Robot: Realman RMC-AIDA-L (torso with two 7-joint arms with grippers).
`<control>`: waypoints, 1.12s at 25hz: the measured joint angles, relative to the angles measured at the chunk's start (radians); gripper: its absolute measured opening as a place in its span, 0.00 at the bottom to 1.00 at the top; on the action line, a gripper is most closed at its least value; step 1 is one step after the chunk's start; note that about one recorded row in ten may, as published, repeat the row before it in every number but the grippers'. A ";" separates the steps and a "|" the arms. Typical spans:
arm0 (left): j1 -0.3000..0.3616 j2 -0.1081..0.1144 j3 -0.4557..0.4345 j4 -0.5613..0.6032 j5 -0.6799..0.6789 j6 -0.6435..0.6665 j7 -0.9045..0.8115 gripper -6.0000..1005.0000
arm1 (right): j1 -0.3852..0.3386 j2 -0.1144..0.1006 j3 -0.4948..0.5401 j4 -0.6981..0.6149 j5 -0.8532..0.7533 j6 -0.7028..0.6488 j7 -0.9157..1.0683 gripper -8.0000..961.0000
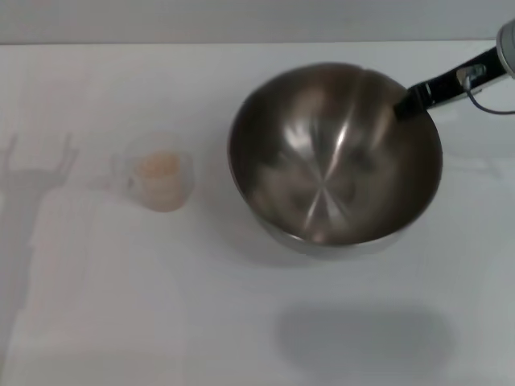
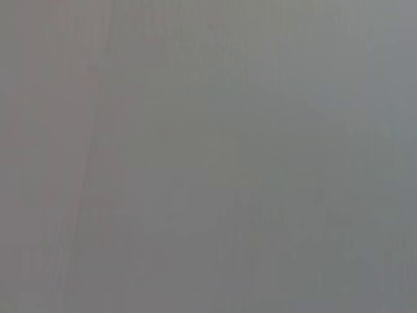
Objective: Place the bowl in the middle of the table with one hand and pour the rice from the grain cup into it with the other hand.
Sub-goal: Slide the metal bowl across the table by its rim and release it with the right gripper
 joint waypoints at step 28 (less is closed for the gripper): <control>-0.010 -0.002 0.007 -0.002 0.007 0.001 0.000 0.84 | 0.103 0.003 -0.019 -0.276 0.024 -0.175 -0.035 0.04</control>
